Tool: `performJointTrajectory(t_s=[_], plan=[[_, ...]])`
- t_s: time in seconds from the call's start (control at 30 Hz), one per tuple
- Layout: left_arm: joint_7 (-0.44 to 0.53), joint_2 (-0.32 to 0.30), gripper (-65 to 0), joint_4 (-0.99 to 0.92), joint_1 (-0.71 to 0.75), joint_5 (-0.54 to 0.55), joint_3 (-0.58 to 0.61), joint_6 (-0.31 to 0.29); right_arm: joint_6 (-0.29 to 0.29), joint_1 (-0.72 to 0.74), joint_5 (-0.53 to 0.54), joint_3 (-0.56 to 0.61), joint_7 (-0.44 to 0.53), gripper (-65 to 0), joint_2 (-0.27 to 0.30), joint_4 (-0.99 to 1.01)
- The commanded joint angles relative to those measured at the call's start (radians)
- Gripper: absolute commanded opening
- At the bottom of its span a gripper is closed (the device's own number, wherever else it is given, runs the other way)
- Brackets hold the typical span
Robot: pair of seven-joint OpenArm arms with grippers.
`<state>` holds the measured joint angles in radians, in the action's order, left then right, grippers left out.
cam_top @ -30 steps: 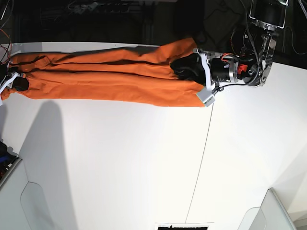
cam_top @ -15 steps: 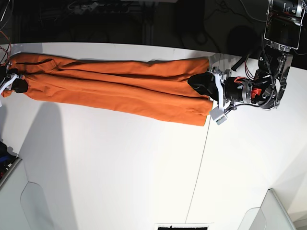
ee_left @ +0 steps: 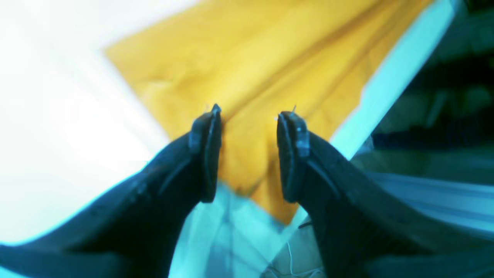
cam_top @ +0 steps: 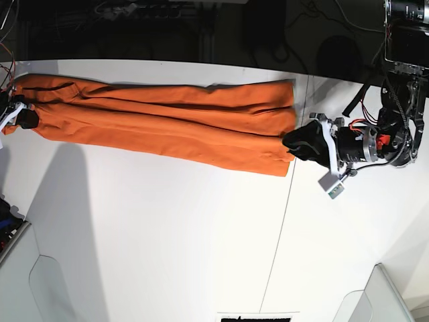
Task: Layout the t-shirt on the table in an organized manner, then fold the t-shirt properly
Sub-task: 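Pull the shirt end with the left gripper to straighten the strip, release, then grasp the end of the folded strip with the left gripper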
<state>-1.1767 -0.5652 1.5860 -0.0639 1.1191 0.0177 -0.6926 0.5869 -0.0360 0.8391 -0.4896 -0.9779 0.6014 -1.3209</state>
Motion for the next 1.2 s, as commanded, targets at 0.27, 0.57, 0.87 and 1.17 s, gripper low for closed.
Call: performJointTrajectory(t_s=[0.27, 0.57, 0.87, 1.17], plan=[[0.169, 0.018, -26.0, -0.193, -0.017, -0.096, -0.09, -0.006, 0.004, 0.011, 0.014, -0.009, 0.017, -65.0, 0.027, -0.012], [0.133, 0.113, -25.9, -0.284, -0.017, -0.01, -0.089, -0.006, 0.004, 0.011, 0.016, -0.009, 0.01, -65.0, 0.027, -0.012], [-0.003, 0.174, -26.0, -0.284, -0.016, -0.002, -0.037, -0.006, 0.004, 0.011, 0.014, -0.009, 0.016, -65.0, 0.027, -0.012], [0.107, 0.174, -50.1, -0.284, -0.017, -0.121, 0.057, -0.006, 0.003, 0.011, 0.014, -0.009, 0.016, -65.0, 0.027, -0.012]])
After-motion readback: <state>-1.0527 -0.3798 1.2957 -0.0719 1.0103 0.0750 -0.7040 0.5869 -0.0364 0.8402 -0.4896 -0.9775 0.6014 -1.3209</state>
